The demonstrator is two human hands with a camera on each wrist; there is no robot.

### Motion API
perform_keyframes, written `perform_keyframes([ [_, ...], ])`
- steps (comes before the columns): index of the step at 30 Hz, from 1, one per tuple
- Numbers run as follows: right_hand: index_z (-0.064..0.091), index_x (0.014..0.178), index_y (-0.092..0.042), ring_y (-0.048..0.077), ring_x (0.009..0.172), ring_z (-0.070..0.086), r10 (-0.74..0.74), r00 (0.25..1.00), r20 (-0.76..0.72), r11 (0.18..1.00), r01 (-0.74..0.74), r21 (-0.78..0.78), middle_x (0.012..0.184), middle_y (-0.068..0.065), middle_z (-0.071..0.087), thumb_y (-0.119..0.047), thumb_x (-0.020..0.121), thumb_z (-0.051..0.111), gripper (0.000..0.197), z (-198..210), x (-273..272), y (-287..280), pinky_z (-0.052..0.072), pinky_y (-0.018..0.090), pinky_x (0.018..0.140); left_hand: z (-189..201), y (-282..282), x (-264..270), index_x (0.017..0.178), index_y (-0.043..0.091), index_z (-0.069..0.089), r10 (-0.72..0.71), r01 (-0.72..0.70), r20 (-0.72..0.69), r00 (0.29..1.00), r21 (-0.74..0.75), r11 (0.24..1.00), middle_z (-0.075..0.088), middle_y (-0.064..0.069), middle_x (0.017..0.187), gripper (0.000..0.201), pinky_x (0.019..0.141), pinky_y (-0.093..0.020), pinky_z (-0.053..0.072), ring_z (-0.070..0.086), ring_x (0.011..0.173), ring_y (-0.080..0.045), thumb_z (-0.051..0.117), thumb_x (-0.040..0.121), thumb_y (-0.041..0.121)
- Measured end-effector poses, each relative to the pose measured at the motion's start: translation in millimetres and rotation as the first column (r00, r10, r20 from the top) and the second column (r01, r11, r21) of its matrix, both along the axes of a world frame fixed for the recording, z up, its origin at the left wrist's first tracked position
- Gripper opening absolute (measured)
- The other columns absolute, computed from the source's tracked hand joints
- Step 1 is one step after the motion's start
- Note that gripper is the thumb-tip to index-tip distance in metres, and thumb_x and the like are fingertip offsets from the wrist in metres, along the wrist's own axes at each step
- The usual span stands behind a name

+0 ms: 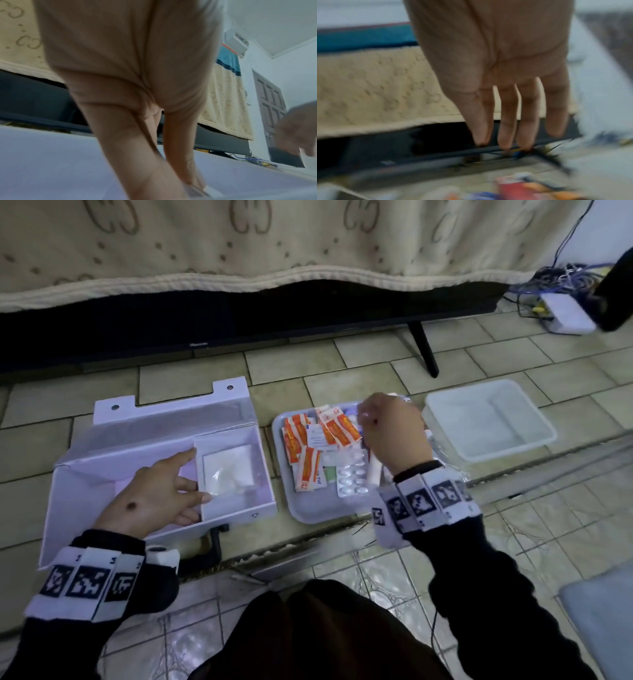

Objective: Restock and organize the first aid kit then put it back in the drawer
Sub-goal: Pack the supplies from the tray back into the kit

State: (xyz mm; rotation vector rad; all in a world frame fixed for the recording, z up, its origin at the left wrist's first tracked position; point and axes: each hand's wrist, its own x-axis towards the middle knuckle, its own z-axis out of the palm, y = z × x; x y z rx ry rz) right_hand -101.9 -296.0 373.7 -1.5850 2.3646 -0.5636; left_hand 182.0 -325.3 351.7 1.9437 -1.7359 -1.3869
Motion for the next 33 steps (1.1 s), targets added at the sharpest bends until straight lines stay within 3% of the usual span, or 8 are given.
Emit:
perform_keyframes([
  [1, 0.061, 0.104, -0.010, 0.027, 0.093, 0.061, -0.112, 0.992, -0.064, 0.989, 0.117, 0.093, 0.106, 0.010, 0.064, -0.010, 0.090, 0.045, 0.021, -5, -23, 6, 0.043, 0.029, 0.072, 1, 1, -2, 0.146, 0.023, 0.027, -0.010, 0.010, 0.021, 1.000, -0.011, 1.000, 0.062, -0.021, 0.116, 0.079, 0.050, -0.019, 0.055, 0.068, 0.065, -0.025, 0.068, 0.082, 0.003],
  [3, 0.060, 0.109, -0.006, 0.035, 0.104, 0.058, -0.290, 0.951, -0.108, 0.917, 0.309, 0.253, 0.111, 0.018, 0.061, -0.007, 0.088, 0.043, 0.027, -13, -52, 22, 0.048, 0.038, 0.085, 2, 2, -6, 0.147, 0.021, 0.024, -0.035, 0.037, 0.062, 0.997, -0.028, 0.999, 0.060, -0.022, 0.120, 0.078, 0.056, -0.026, 0.055, 0.067, 0.066, -0.026, 0.066, 0.083, 0.002],
  [5, 0.060, 0.111, -0.007, 0.037, 0.108, 0.057, -0.381, 0.911, -0.157, 0.855, 0.412, 0.316, 0.114, 0.019, 0.059, -0.006, 0.087, 0.044, 0.028, -21, -65, 36, 0.046, 0.042, 0.092, 5, 3, -10, 0.147, 0.016, 0.025, -0.067, 0.072, 0.107, 0.992, -0.039, 0.997, 0.060, -0.022, 0.117, 0.074, 0.067, -0.031, 0.053, 0.067, 0.068, -0.030, 0.063, 0.085, 0.002],
  [7, 0.059, 0.108, -0.006, 0.037, 0.106, 0.058, -0.411, 0.888, -0.205, 0.828, 0.458, 0.324, 0.113, 0.018, 0.059, -0.006, 0.087, 0.045, 0.025, -29, -70, 42, 0.046, 0.042, 0.092, 7, 4, -14, 0.141, 0.008, 0.033, -0.109, 0.120, 0.162, 0.981, -0.056, 0.991, 0.059, -0.017, 0.102, 0.062, 0.075, -0.037, 0.055, 0.068, 0.071, -0.033, 0.062, 0.086, 0.003],
  [11, 0.057, 0.105, 0.000, 0.038, 0.103, 0.058, -0.407, 0.900, -0.155, 0.845, 0.435, 0.311, 0.111, 0.023, 0.059, -0.006, 0.087, 0.047, 0.021, -38, -73, 44, 0.046, 0.036, 0.082, 14, 8, -17, 0.131, -0.001, 0.038, -0.161, 0.179, 0.253, 0.954, -0.053, 0.982, 0.055, -0.011, 0.081, 0.050, 0.080, -0.045, 0.055, 0.068, 0.072, -0.034, 0.061, 0.087, 0.004],
  [19, 0.044, 0.118, -0.004, 0.038, 0.112, 0.051, -0.527, 0.843, -0.109, 0.802, 0.535, 0.266, 0.117, 0.021, 0.057, -0.019, 0.081, 0.067, 0.046, -45, -79, 44, 0.041, 0.046, 0.093, 19, 10, -19, 0.131, -0.001, 0.037, -0.185, 0.210, 0.296, 0.937, -0.053, 0.976, 0.062, -0.025, 0.096, 0.047, 0.080, -0.047, 0.054, 0.067, 0.076, -0.033, 0.058, 0.089, 0.006],
  [27, 0.059, 0.116, -0.007, 0.031, 0.119, 0.040, -0.474, 0.856, -0.205, 0.813, 0.515, 0.271, 0.115, 0.016, 0.059, -0.028, 0.078, 0.071, 0.045, -41, -88, 40, 0.032, 0.043, 0.096, 17, 10, -16, 0.139, 0.005, 0.033, -0.182, 0.206, 0.296, 0.938, -0.050, 0.977, 0.061, -0.022, 0.103, 0.055, 0.082, -0.045, 0.054, 0.067, 0.077, -0.031, 0.058, 0.090, 0.008],
  [33, 0.059, 0.116, -0.004, 0.033, 0.117, 0.049, -0.473, 0.879, -0.064, 0.849, 0.474, 0.234, 0.119, 0.018, 0.059, -0.019, 0.075, 0.076, 0.047, -17, -97, 36, 0.037, 0.045, 0.100, 15, 8, -15, 0.136, 0.005, 0.035, -0.168, 0.190, 0.281, 0.945, -0.053, 0.980, 0.057, -0.015, 0.088, 0.052, 0.080, -0.046, 0.055, 0.067, 0.075, -0.033, 0.059, 0.089, 0.007],
])
